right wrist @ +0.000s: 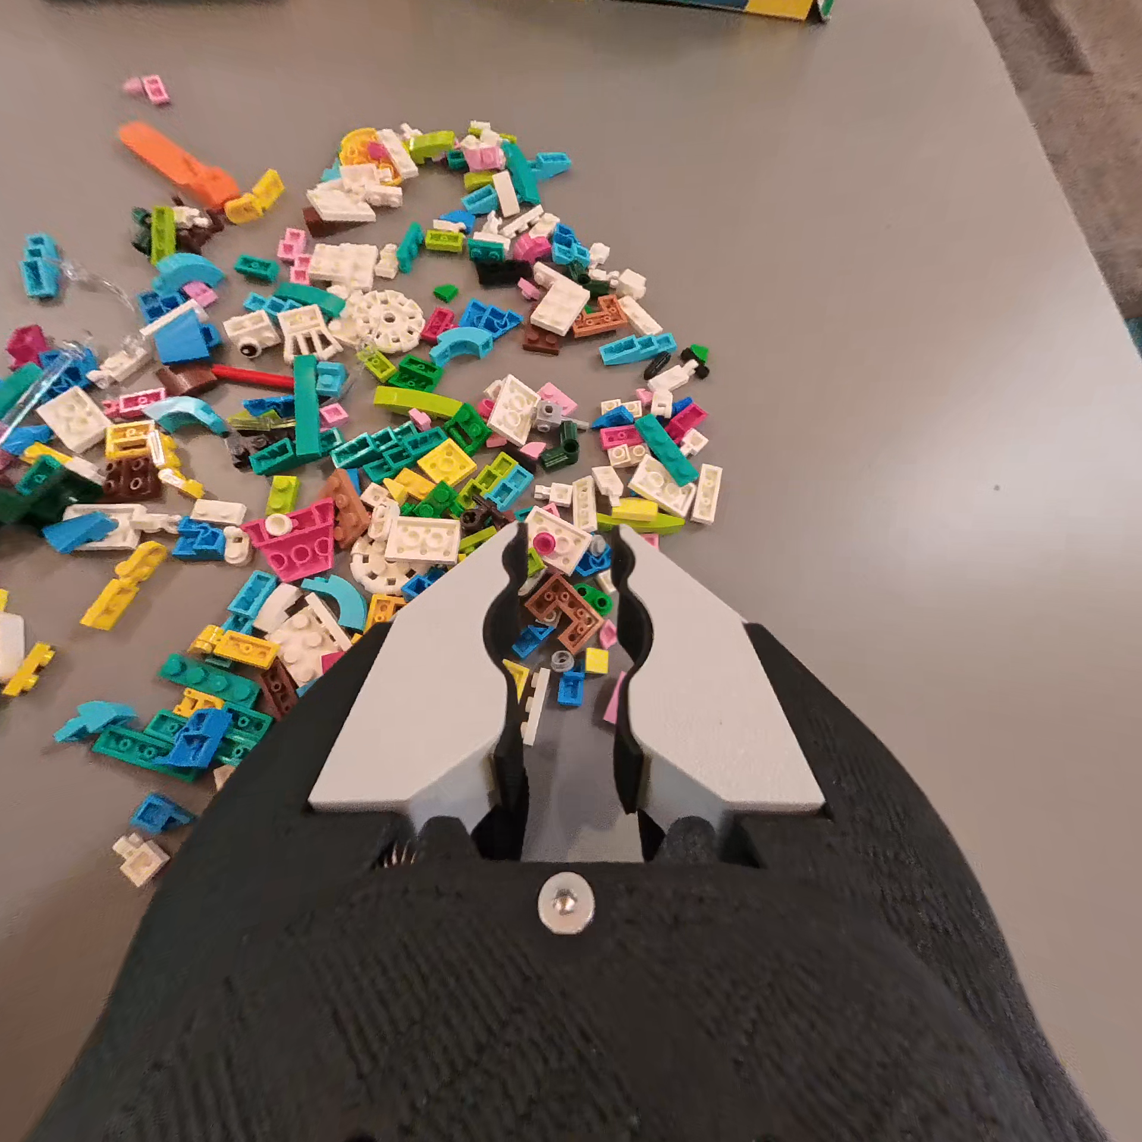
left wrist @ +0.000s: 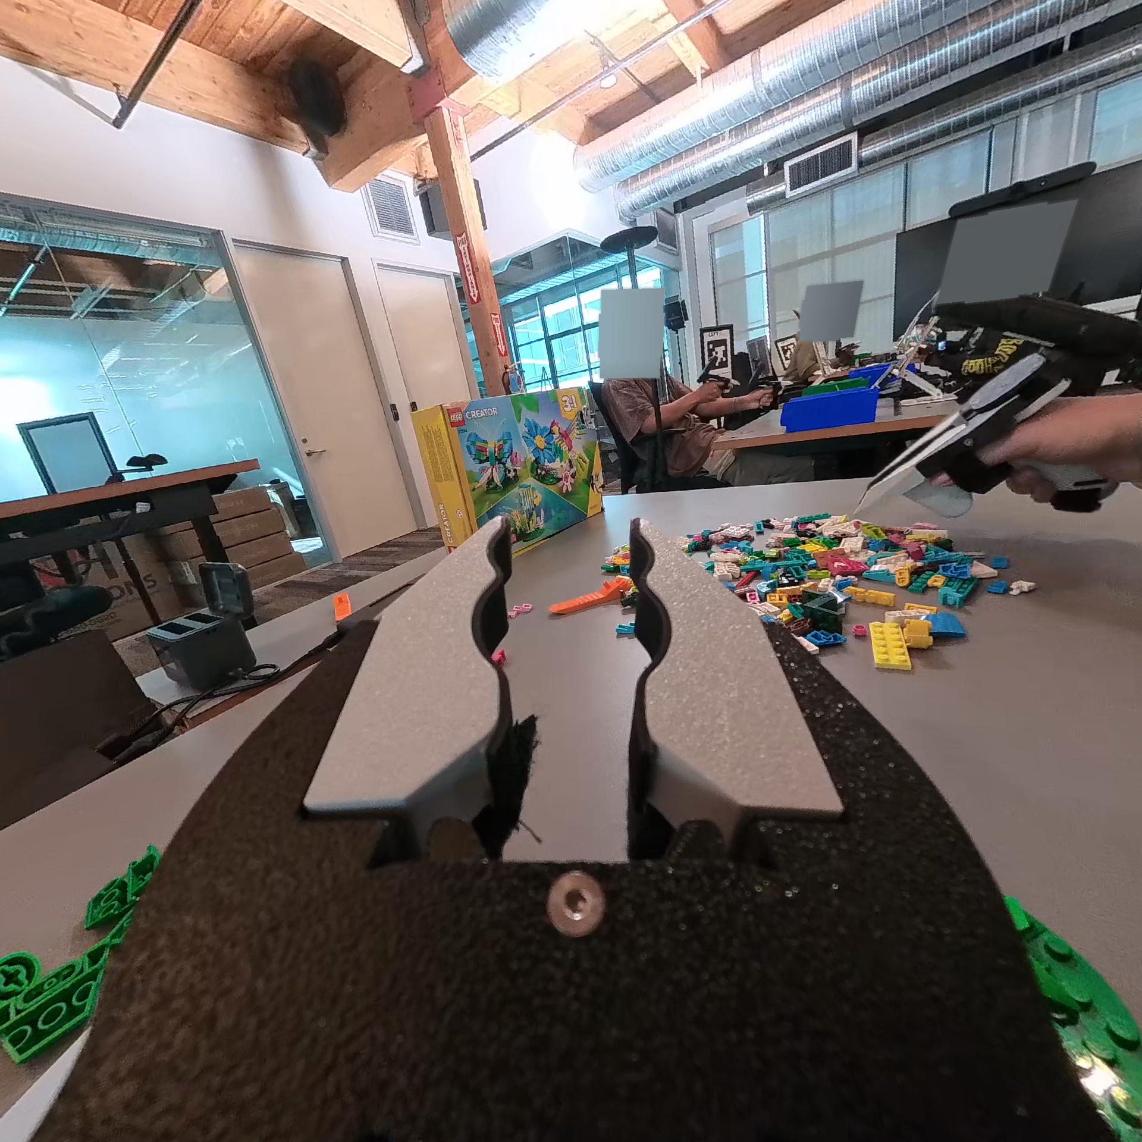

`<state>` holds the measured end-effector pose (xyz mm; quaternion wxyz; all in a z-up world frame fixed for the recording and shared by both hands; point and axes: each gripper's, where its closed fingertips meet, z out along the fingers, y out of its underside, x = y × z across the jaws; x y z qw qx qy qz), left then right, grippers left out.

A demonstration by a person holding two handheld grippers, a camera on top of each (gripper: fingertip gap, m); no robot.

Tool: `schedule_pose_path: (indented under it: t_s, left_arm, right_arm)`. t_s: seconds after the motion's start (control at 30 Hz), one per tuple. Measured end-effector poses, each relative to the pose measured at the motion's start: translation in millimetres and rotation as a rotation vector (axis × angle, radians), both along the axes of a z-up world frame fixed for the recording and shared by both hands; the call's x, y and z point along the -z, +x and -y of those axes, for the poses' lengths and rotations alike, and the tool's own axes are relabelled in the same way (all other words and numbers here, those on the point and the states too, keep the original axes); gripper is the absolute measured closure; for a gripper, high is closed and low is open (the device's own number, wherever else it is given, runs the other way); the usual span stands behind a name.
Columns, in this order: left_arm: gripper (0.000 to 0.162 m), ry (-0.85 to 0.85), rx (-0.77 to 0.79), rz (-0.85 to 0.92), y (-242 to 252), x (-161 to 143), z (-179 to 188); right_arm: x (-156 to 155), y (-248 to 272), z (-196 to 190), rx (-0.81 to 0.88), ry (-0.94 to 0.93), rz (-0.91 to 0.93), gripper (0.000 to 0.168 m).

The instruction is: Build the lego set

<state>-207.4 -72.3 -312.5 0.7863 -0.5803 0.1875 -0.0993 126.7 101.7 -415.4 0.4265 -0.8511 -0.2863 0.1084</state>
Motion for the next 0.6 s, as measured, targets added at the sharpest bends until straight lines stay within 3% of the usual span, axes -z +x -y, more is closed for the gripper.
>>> schedule_pose_path:
  t_s: [0.23, 0.6]
  left_arm:
    - [0.127, 0.0, 0.0, -0.001, 0, 0, 0]
    - [0.127, 0.0, 0.001, -0.002, 0, 0, 0]
  right_arm:
    - [-3, -33, 0, -0.193, -0.005, -0.015, 0.157]
    - [14, -52, 8, -0.441, -0.16, 0.14, 0.152]
